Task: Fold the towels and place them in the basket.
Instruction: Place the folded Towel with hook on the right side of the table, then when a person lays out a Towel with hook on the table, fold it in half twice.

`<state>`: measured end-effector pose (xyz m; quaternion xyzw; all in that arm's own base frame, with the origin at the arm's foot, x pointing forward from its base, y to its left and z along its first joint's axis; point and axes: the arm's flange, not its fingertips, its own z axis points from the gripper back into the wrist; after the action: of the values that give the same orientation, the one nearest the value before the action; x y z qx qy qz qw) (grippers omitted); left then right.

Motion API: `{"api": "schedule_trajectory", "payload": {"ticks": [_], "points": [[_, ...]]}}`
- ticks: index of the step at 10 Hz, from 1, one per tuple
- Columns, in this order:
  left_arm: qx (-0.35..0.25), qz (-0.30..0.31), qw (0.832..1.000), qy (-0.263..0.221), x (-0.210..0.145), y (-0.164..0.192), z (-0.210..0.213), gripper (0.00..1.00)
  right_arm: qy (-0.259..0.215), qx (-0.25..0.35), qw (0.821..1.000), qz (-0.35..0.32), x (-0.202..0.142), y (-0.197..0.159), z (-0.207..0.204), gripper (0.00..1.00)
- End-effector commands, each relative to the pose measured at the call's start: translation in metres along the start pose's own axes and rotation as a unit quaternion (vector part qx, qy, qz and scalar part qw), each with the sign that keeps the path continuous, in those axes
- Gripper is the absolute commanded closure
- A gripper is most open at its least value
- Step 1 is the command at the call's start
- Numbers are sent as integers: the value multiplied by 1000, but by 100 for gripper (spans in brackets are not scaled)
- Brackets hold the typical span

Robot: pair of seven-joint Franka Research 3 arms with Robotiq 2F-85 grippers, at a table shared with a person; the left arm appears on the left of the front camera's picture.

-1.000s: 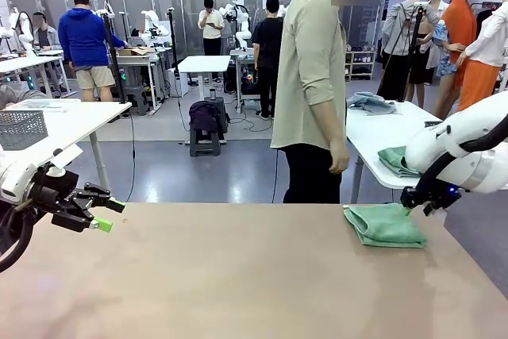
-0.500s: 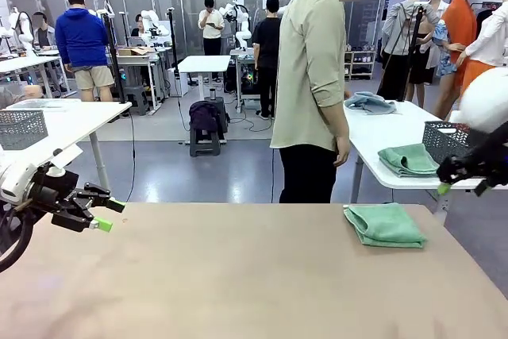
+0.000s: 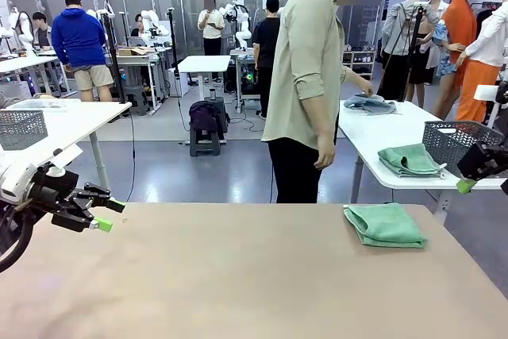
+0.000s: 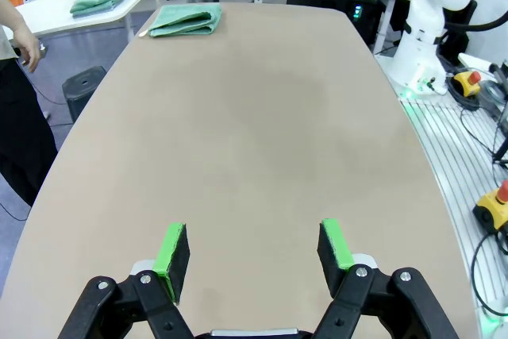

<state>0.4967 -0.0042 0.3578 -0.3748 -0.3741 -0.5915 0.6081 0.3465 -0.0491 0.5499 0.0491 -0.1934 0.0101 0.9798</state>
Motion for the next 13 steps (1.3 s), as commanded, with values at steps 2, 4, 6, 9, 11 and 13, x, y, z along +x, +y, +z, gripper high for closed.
{"api": "schedule_trajectory", "payload": {"ticks": [2,4,6,9,11,13], "points": [[-6,3,1000,0,2,-1,2,17,0,-4,1000,-5,3,-3,1,16],[-6,3,1000,0,2,-1,2,17,0,-4,1000,-5,3,-3,1,16],[-6,3,1000,0,2,-1,2,17,0,-4,1000,-5,3,-3,1,16],[-6,3,1000,0,2,-1,2,17,0,-4,1000,-5,3,-3,1,16],[-6,3,1000,0,2,-1,2,17,0,-4,1000,-5,3,-3,1,16],[-6,3,1000,0,2,-1,2,17,0,-4,1000,-5,3,-3,1,16]]}}
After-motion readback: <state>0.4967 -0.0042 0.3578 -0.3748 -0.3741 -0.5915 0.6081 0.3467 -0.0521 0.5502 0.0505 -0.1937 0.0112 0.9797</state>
